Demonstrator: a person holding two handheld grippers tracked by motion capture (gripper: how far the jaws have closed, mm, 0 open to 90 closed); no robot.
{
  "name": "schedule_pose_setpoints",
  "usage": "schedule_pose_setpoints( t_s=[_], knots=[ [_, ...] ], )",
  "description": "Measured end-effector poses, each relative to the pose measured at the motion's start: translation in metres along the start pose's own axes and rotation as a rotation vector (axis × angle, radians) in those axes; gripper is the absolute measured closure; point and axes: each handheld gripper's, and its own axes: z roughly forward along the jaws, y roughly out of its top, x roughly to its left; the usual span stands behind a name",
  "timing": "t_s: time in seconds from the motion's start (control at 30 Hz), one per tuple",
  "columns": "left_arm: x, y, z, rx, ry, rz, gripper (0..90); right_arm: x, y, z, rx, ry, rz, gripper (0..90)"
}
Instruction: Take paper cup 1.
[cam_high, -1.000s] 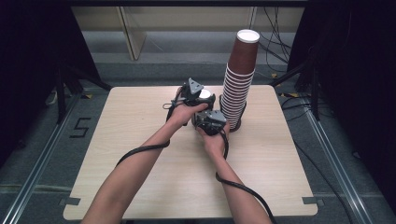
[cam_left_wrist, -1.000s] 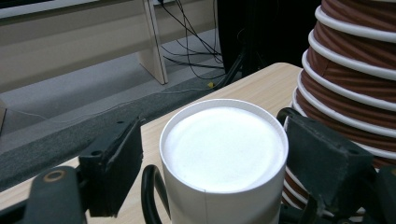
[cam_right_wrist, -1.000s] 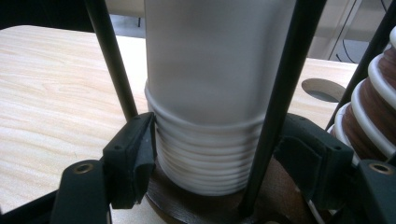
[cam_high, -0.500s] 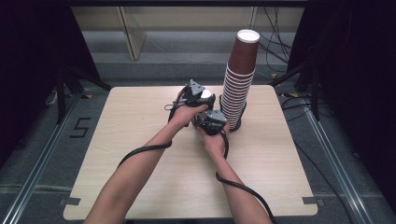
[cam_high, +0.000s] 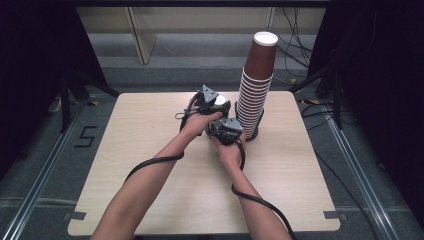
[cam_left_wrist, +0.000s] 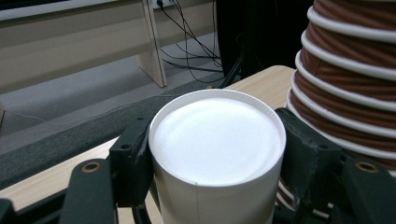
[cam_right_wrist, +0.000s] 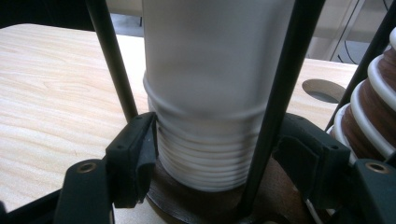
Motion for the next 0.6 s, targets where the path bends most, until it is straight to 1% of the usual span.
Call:
schedule_pose_setpoints(
  t_s=[0.07,0.1,0.13,0.27,0.33,0.43,0.47,0.5,0.6],
  knots=[
    [0.0,0.003,-0.001,-0.012,-0.002,-0.004,33.7,0.0,0.0,0.0,0.002,-0.001,-0.002,31.5],
    [0.0,0.006,-0.002,-0.014,0.0,-0.003,33.7,0.0,0.001,0.0,0.008,0.008,-0.004,31.7],
    [0.0,0.008,-0.003,-0.022,0.002,-0.002,33.7,-0.001,0.001,0.0,0.004,-0.001,-0.013,31.9],
    [0.0,0.016,-0.007,-0.04,0.001,0.006,33.7,-0.001,0.001,0.0,0.005,0.0,-0.013,32.0],
    [0.0,0.019,-0.008,-0.047,0.002,0.003,33.8,-0.002,0.001,0.0,0.003,0.009,-0.023,32.0],
    [0.0,0.025,-0.012,-0.062,0.004,0.002,33.7,-0.001,0.001,0.0,0.004,0.001,-0.013,32.1],
    [0.001,0.028,-0.014,-0.07,0.003,0.006,33.7,-0.002,0.0,0.001,0.004,-0.009,-0.045,32.1],
    [0.001,0.028,-0.014,-0.07,0.003,0.006,33.7,-0.002,0.001,0.0,0.01,0.002,-0.024,32.1],
    [0.001,0.033,-0.019,-0.081,0.003,0.005,33.6,-0.002,0.001,0.0,0.008,-0.005,-0.034,32.1]
  ],
)
